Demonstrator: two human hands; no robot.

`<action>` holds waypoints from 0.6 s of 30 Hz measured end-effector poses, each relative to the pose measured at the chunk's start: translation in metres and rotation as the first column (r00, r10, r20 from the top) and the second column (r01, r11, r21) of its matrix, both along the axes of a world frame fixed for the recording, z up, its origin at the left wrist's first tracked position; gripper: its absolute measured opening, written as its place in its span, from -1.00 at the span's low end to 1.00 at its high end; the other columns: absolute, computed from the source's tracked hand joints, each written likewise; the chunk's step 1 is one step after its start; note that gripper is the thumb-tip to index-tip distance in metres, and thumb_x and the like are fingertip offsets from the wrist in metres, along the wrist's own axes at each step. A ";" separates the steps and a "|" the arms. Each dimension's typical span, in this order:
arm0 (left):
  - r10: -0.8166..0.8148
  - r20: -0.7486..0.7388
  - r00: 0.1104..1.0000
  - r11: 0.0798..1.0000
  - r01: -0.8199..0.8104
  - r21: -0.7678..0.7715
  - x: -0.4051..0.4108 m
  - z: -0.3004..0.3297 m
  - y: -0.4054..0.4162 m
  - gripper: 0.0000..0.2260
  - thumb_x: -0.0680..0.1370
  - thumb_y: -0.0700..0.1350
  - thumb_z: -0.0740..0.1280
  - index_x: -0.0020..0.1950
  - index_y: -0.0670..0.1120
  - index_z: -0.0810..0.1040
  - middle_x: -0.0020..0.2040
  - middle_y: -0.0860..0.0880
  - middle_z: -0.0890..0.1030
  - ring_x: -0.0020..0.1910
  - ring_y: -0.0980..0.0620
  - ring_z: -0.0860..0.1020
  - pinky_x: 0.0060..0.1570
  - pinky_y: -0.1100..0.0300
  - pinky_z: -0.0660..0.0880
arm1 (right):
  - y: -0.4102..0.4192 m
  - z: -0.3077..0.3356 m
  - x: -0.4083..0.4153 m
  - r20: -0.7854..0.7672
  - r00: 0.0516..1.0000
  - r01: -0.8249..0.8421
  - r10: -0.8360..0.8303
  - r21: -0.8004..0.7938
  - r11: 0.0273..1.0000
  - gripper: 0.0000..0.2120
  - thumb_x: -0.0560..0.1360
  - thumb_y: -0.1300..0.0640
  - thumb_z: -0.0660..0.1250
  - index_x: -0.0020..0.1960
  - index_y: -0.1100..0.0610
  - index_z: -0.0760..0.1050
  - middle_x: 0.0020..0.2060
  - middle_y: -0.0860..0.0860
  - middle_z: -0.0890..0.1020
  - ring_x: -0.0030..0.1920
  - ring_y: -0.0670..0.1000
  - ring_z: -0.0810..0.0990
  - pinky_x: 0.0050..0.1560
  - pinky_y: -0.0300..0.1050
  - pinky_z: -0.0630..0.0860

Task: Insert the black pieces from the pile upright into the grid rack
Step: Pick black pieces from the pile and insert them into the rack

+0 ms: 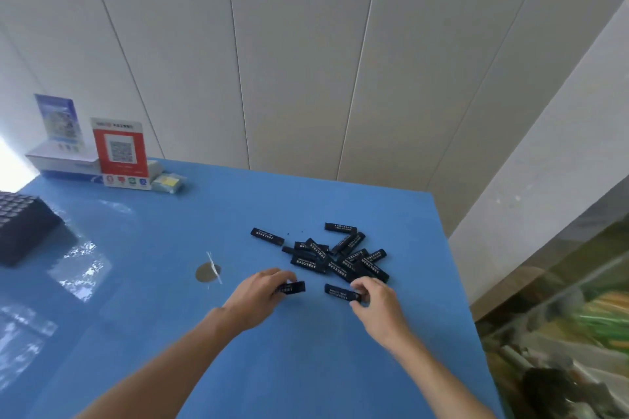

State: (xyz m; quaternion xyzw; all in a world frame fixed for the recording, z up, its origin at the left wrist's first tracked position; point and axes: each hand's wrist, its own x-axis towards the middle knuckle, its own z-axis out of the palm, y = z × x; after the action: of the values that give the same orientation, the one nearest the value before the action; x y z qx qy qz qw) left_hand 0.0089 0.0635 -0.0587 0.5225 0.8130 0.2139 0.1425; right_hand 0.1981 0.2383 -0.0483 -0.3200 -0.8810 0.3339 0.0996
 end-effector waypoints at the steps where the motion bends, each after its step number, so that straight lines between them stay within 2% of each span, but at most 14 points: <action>1: 0.019 0.004 1.000 1.000 -0.019 0.003 0.006 0.003 -0.003 -0.70 0.54 -0.17 0.25 0.26 0.05 0.41 0.08 0.03 0.51 0.01 -0.03 0.49 -0.05 0.14 0.43 | 0.001 0.002 0.000 -0.022 1.000 -0.002 0.002 -0.016 1.000 -0.80 0.41 0.27 0.39 0.00 0.07 0.55 -0.14 -0.11 0.53 -0.14 -0.11 0.52 -0.08 -0.36 0.43; 4: 0.087 0.047 0.995 0.996 -0.087 0.017 0.023 0.009 -0.015 -0.65 0.55 -0.13 0.28 0.31 0.10 0.35 0.05 0.02 0.48 -0.05 0.00 0.47 -0.06 0.16 0.42 | -0.003 0.006 -0.001 -0.080 0.996 -0.035 0.034 -0.017 0.999 -0.84 0.42 0.26 0.39 -0.04 0.07 0.57 -0.16 -0.07 0.53 -0.18 -0.14 0.51 -0.12 -0.44 0.38; 10: 0.189 0.119 0.975 0.978 -0.198 0.067 0.045 0.012 -0.048 -0.56 0.54 -0.14 0.31 0.37 0.10 0.29 -0.04 0.01 0.42 -0.10 0.00 0.43 -0.02 0.14 0.41 | -0.022 0.020 -0.003 -0.152 0.977 -0.160 0.152 -0.039 0.986 -0.87 0.50 0.27 0.32 -0.01 0.08 0.54 -0.09 -0.08 0.54 -0.10 -0.22 0.51 -0.09 -0.53 0.37; 14: 0.220 0.138 0.966 0.966 -0.236 0.109 0.045 0.019 -0.071 -0.56 0.53 -0.14 0.32 0.37 0.11 0.30 -0.02 0.01 0.42 -0.10 0.02 0.45 -0.02 0.16 0.42 | -0.042 0.032 -0.012 -0.166 0.963 -0.226 0.214 -0.053 0.973 -0.85 0.51 0.25 0.31 0.00 0.04 0.54 -0.08 -0.09 0.56 -0.06 -0.19 0.53 -0.06 -0.44 0.42; 18: 0.247 0.194 0.949 0.953 -0.275 0.130 0.034 0.025 -0.097 -0.58 0.53 -0.14 0.33 0.31 0.17 0.31 -0.10 0.10 0.37 -0.16 0.07 0.46 -0.07 0.15 0.45 | -0.066 0.044 -0.030 -0.181 0.950 -0.266 0.254 -0.044 0.963 -0.82 0.50 0.19 0.35 0.08 0.03 0.54 -0.08 -0.14 0.58 -0.01 -0.17 0.55 0.03 -0.35 0.46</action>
State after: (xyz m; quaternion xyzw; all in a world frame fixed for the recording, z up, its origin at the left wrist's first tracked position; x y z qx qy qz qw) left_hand 0.0433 -0.0338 -0.0333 0.3986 0.8402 0.3389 0.1427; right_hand 0.1681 0.1724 -0.0046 -0.1741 -0.8916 0.4004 0.1202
